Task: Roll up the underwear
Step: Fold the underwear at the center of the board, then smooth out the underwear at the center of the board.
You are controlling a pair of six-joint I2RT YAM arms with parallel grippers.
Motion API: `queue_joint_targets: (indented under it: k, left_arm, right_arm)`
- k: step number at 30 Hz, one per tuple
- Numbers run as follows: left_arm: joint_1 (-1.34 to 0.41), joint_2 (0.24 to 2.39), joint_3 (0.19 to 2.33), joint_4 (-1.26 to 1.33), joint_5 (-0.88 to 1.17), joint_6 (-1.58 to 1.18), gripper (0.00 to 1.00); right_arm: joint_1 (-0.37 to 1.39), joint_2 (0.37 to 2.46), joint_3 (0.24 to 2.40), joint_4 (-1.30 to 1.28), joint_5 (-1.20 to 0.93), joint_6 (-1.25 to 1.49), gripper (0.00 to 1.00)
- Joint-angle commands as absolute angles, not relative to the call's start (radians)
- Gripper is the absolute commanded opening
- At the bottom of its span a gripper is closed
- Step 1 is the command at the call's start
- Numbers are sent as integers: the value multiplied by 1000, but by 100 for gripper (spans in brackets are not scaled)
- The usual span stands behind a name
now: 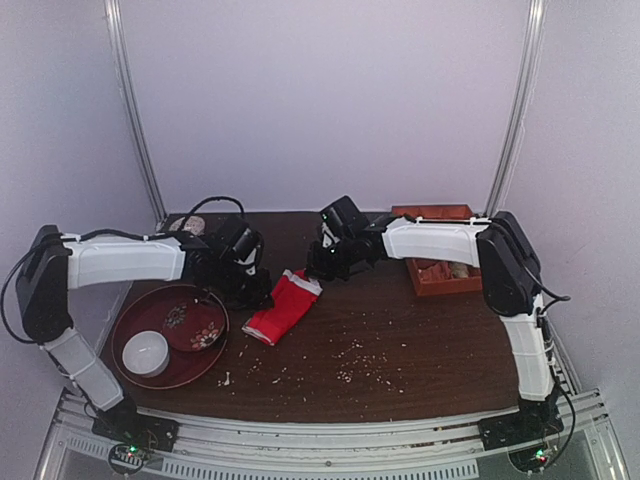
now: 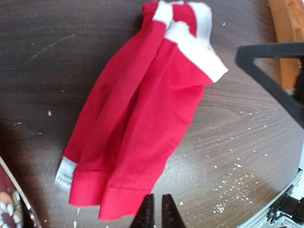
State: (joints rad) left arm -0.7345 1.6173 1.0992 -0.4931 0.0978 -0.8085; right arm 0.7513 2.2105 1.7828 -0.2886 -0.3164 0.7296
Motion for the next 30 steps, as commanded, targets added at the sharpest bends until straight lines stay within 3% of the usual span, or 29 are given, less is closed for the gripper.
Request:
queue_joint_targets:
  k: [1, 23, 30]
  left_arm:
    - [-739, 1707, 1093, -417, 120, -824, 5]
    - [-716, 1866, 1085, -478, 65, -804, 3]
    - [-711, 1863, 1130, -489, 66, -772, 7]
  right_arm:
    - [741, 2227, 1781, -273, -331, 719, 0]
    - [692, 2409, 1893, -375, -284, 642, 0]
    - [683, 2365, 1858, -310, -315, 589, 12]
